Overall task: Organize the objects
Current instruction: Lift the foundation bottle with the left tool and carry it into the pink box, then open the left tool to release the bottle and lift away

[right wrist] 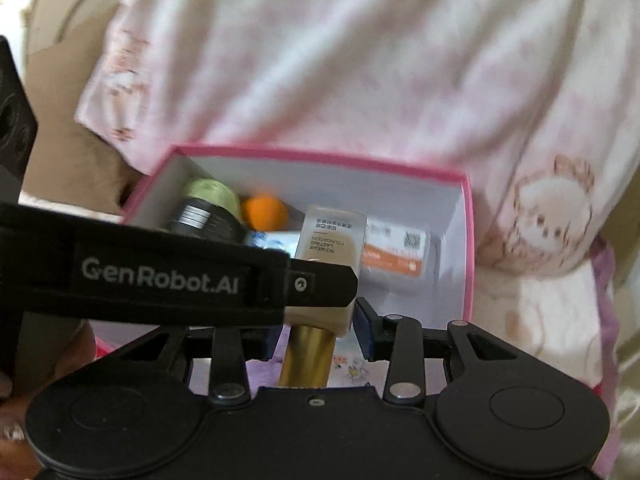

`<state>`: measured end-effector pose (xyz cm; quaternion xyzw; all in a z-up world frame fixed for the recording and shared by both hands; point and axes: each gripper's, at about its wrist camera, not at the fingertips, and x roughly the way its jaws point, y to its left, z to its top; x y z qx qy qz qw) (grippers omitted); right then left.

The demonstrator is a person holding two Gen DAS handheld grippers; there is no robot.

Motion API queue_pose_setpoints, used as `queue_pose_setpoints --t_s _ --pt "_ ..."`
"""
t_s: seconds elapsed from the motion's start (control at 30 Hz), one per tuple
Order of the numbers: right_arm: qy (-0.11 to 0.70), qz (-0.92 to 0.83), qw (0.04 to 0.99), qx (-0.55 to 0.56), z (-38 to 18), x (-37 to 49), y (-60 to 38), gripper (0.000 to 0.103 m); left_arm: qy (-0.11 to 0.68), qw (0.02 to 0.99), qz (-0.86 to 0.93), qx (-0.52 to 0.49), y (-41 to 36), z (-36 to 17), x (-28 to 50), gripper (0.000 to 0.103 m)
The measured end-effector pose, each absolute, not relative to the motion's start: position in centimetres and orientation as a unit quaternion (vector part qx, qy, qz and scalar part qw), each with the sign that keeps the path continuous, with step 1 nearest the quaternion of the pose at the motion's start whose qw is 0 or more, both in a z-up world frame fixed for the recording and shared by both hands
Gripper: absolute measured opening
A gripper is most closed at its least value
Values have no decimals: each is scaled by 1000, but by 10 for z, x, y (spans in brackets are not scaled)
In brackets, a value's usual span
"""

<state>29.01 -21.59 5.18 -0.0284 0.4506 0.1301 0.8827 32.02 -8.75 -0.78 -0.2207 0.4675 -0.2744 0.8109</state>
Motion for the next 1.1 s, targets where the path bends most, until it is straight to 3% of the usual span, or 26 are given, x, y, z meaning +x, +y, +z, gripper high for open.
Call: queue_pose_setpoints --t_s 0.5,0.87,1.1 --pt "506 97 854 -70 2 325 -209 42 517 780 -274 -220 -105 -60 353 38" --pt "519 102 846 -67 -6 331 -208 43 519 791 -250 -206 -113 -59 352 35" --pt "486 141 862 -31 21 297 -221 46 492 823 -239 -156 -107 -31 331 41"
